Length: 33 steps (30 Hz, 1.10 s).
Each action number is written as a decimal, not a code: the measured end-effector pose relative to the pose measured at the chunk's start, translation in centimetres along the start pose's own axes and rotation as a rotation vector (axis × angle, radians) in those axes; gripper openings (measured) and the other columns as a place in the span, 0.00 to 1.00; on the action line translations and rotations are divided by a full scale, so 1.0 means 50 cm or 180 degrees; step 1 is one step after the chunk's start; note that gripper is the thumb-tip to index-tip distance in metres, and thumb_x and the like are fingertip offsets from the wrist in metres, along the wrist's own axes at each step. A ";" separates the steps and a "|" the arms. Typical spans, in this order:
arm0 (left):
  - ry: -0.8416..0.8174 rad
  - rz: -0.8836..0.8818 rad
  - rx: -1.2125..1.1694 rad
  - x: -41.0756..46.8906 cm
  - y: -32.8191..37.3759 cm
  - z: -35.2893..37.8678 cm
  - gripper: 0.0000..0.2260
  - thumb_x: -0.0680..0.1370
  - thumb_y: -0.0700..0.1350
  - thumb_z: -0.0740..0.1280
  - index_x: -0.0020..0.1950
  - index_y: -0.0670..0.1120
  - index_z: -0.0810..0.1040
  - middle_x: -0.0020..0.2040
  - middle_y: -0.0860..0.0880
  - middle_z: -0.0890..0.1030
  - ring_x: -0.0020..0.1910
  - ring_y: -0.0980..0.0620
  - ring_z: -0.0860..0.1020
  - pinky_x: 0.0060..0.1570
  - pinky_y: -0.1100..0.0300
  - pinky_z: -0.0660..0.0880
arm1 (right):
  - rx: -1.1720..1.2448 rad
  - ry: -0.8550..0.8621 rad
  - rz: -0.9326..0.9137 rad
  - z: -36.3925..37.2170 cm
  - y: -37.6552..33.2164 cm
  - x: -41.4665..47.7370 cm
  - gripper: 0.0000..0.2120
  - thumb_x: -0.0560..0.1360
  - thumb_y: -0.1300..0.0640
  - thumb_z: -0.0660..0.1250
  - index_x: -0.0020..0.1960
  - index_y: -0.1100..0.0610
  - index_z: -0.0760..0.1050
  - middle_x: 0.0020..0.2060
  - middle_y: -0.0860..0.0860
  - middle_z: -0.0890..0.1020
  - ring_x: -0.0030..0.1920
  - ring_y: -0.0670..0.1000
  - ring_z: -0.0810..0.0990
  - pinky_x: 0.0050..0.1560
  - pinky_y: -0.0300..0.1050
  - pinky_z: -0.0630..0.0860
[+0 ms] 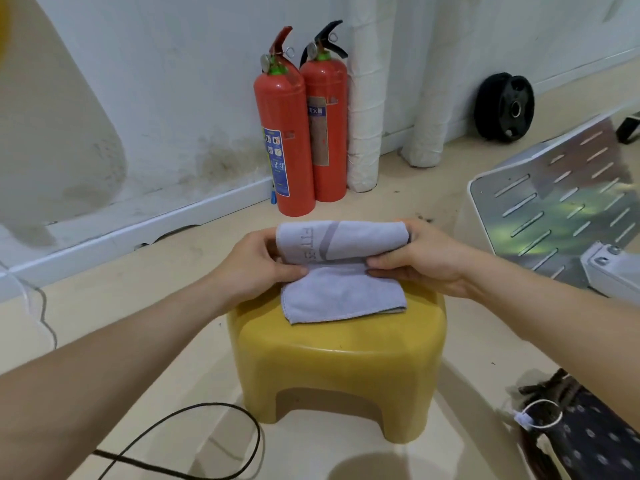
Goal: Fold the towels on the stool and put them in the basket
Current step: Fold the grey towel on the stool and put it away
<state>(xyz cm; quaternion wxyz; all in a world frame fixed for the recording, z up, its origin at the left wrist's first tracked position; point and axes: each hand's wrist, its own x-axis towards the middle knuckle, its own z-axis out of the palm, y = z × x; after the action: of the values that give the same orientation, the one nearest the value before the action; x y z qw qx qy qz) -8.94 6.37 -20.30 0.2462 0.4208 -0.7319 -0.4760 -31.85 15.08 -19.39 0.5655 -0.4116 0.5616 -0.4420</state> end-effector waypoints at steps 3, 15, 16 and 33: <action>0.0050 0.0462 0.0249 -0.012 0.001 0.010 0.14 0.69 0.33 0.73 0.48 0.50 0.80 0.43 0.56 0.83 0.41 0.65 0.80 0.40 0.74 0.72 | -0.0370 -0.0099 -0.0148 -0.004 0.002 -0.009 0.13 0.68 0.77 0.69 0.46 0.62 0.73 0.43 0.58 0.80 0.47 0.53 0.81 0.50 0.45 0.79; -0.0378 0.1646 0.2525 -0.022 -0.020 -0.002 0.10 0.70 0.50 0.58 0.49 0.57 0.71 0.46 0.51 0.67 0.40 0.50 0.70 0.37 0.59 0.70 | -0.2338 0.0423 -0.1604 0.005 0.049 -0.011 0.18 0.63 0.75 0.58 0.32 0.51 0.65 0.35 0.48 0.72 0.34 0.42 0.67 0.36 0.35 0.65; -0.0387 0.1605 0.2542 -0.020 -0.018 -0.003 0.09 0.70 0.48 0.59 0.49 0.57 0.71 0.46 0.51 0.67 0.40 0.49 0.70 0.37 0.59 0.70 | -0.2631 0.0371 -0.1800 0.004 0.049 -0.016 0.17 0.63 0.73 0.58 0.33 0.51 0.65 0.37 0.48 0.71 0.35 0.42 0.67 0.36 0.34 0.64; -0.0703 0.1332 0.3498 -0.024 0.032 0.081 0.20 0.82 0.55 0.48 0.70 0.50 0.67 0.67 0.51 0.72 0.66 0.48 0.69 0.64 0.50 0.65 | -0.4074 -0.0101 -0.2065 0.019 0.043 -0.046 0.09 0.63 0.63 0.57 0.40 0.52 0.71 0.45 0.50 0.73 0.39 0.53 0.72 0.36 0.45 0.71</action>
<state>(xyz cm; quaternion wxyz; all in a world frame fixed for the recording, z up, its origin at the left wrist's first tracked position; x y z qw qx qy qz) -12.01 9.69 -20.53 0.0035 0.2814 -0.9595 -0.0100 -30.76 17.87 -20.79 0.0615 -0.8151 0.5517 -0.1658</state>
